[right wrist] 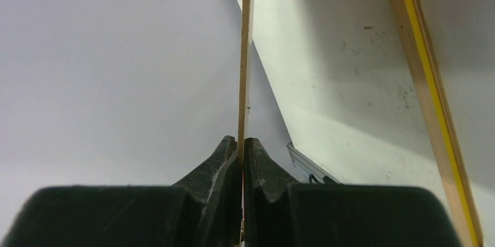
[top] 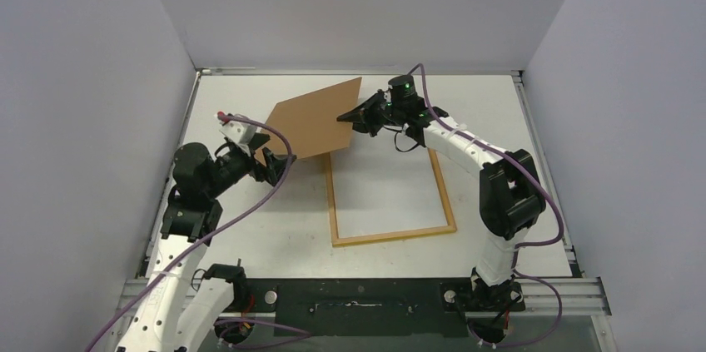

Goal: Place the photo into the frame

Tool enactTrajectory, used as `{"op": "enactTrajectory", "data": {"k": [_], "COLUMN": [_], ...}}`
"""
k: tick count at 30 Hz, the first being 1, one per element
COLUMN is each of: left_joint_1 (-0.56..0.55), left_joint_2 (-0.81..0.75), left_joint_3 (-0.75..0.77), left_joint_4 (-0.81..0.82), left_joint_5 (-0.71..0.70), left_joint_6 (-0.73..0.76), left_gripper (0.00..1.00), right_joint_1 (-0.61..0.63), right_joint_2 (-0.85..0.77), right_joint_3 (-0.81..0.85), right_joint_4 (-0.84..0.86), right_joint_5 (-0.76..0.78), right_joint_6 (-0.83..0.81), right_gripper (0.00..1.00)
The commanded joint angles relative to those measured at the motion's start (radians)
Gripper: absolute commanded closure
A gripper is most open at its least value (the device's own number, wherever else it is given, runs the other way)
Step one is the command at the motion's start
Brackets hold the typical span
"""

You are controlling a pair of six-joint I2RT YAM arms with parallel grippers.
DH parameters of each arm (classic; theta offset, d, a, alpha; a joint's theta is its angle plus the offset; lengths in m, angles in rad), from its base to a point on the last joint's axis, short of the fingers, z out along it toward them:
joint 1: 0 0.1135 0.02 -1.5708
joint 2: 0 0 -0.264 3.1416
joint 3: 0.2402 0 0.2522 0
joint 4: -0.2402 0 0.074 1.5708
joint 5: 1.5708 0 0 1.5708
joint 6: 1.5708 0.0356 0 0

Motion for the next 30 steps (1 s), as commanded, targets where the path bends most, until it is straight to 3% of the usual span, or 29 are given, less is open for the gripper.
{"op": "enactTrajectory", "data": {"k": [1, 6, 11, 18, 30], "left_joint_1": [-0.043, -0.055, -0.054, -0.052, -0.053], "left_joint_2": [-0.031, -0.039, -0.018, 0.027, 0.112], "left_joint_3": [-0.04, -0.05, -0.097, -0.071, -0.021], "left_joint_4": [0.018, -0.076, 0.002, -0.06, -0.105], "left_joint_5": [0.041, 0.032, -0.018, -0.031, -0.012], "left_joint_6": [0.206, 0.411, 0.487, 0.584, 0.746], "left_gripper": [0.16, 0.19, 0.23, 0.32, 0.72], "right_joint_1": [-0.005, -0.001, 0.001, 0.016, 0.032], "right_joint_2": [-0.011, -0.01, -0.019, -0.007, -0.008], "right_joint_3": [0.043, 0.041, 0.046, 0.076, 0.069], "right_joint_4": [0.113, 0.149, 0.154, 0.189, 0.19], "right_joint_5": [-0.037, -0.045, -0.049, -0.06, -0.098], "right_joint_6": [0.123, 0.164, 0.169, 0.157, 0.156], "right_gripper": [1.0, 1.0, 1.0, 1.0, 1.0]}}
